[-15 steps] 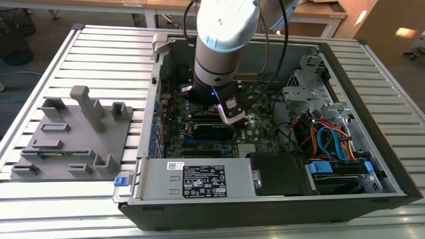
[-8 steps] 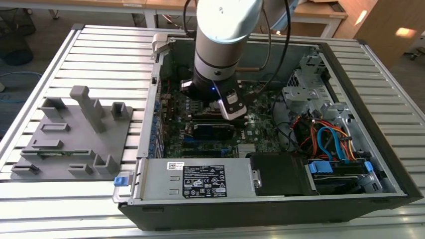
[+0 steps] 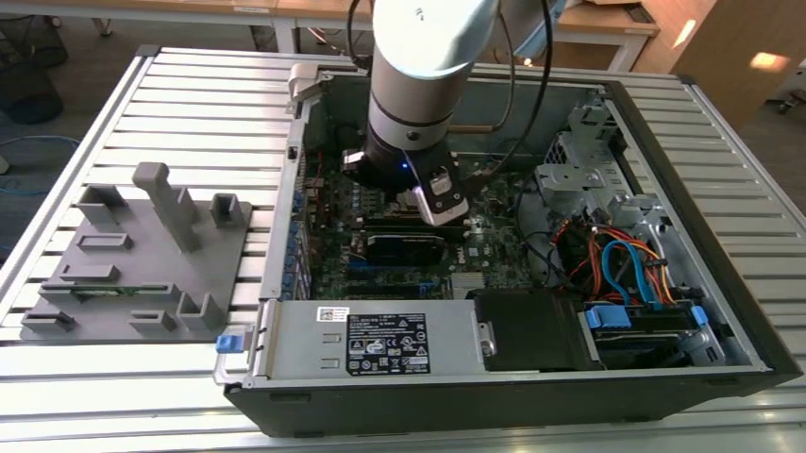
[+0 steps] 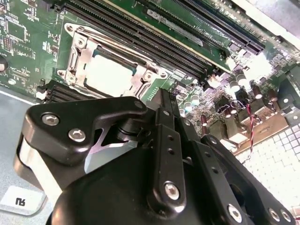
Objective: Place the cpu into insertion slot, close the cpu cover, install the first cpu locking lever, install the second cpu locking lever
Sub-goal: 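Install the second cpu locking lever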
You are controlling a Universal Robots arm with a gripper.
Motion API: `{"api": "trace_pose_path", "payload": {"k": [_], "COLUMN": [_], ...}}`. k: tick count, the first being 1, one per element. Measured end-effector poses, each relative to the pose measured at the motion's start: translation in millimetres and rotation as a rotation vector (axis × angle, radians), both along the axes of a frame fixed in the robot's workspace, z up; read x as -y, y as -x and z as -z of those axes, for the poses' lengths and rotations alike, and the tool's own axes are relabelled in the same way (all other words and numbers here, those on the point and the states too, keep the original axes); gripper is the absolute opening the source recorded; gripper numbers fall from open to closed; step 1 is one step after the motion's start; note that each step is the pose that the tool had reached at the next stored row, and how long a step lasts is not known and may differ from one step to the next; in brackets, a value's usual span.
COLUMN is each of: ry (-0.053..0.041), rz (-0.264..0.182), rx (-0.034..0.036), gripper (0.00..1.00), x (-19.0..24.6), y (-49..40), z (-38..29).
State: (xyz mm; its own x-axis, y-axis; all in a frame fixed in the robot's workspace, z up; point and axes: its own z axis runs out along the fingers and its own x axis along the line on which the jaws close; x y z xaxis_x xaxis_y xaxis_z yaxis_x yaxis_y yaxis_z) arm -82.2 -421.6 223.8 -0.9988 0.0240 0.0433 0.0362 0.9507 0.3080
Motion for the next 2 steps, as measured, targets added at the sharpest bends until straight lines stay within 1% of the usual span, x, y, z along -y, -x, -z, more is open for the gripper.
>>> {"api": "trace_pose_path", "payload": {"k": [2], "ry": [0.0000], "rz": [0.000], "rx": [0.0000], "gripper": [0.10], "x": [0.0], "y": [0.0], "z": [-0.2]}}
